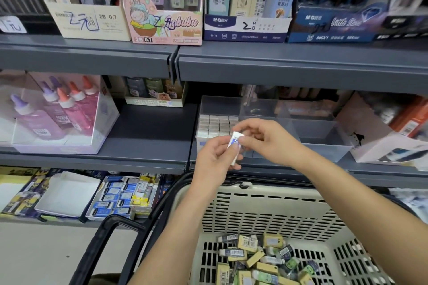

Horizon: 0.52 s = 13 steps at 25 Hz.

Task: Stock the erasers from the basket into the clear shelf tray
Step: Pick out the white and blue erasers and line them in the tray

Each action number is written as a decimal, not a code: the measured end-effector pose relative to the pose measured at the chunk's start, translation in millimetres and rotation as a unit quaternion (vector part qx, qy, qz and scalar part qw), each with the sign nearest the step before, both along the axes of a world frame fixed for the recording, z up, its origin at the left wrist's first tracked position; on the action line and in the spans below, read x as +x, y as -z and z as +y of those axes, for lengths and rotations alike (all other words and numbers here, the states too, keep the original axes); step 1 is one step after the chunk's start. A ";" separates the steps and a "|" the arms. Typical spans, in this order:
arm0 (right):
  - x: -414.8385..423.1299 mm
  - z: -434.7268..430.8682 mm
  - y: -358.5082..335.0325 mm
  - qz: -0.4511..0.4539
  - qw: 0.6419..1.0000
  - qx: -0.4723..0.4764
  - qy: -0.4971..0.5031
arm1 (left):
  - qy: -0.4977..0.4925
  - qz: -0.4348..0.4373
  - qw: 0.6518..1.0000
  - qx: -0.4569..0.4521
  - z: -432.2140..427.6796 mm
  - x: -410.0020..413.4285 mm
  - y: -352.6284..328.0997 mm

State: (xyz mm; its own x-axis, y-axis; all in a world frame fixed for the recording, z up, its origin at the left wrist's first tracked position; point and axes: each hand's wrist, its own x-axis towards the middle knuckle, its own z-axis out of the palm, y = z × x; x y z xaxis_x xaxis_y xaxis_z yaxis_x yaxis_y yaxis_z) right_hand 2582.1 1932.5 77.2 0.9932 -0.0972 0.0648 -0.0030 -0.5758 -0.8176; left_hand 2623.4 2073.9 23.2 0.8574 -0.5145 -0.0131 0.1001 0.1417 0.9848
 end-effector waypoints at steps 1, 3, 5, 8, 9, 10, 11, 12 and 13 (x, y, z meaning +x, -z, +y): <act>-0.8 -5.0 -2.4 -0.010 1.000 0.013 0.024 | -0.019 -0.038 0.999 0.022 1.8 -1.6 -1.0; 1.1 -18.8 -7.8 -0.040 0.992 0.042 0.112 | -0.104 -0.131 0.983 0.076 7.5 -0.6 -1.7; 5.5 -28.7 -9.1 -0.068 0.979 0.017 0.190 | -0.186 -0.171 0.962 0.107 14.0 4.6 -1.3; 10.7 -28.1 -1.1 -0.075 0.968 -0.096 0.218 | -0.192 -0.139 0.963 0.130 15.8 10.3 2.0; 11.5 -26.0 1.2 -0.075 0.965 -0.130 0.213 | -0.186 -0.137 0.963 0.141 14.3 9.9 3.2; 11.9 -24.7 1.8 -0.074 0.963 -0.156 0.205 | -0.183 -0.142 0.961 0.152 12.6 8.8 4.0; 13.1 -23.9 1.8 -0.070 0.962 -0.179 0.193 | -0.182 -0.150 0.959 0.158 10.9 8.0 4.5; 14.6 -22.5 2.0 -0.059 0.960 -0.206 0.180 | -0.182 -0.158 0.957 0.161 9.8 8.1 5.3; 16.1 -20.4 3.3 -0.043 0.957 -0.233 0.167 | -0.181 -0.162 0.957 0.161 9.1 8.8 6.4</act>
State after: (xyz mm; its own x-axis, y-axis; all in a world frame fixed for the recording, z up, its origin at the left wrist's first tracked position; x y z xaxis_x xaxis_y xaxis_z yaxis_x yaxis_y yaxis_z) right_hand 2598.2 1912.0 74.0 0.9005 -0.3498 0.2582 -0.1960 -0.8567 -0.4771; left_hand 2632.2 2082.9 16.8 0.9644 -0.1972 0.1764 -0.2166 -0.2057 0.9543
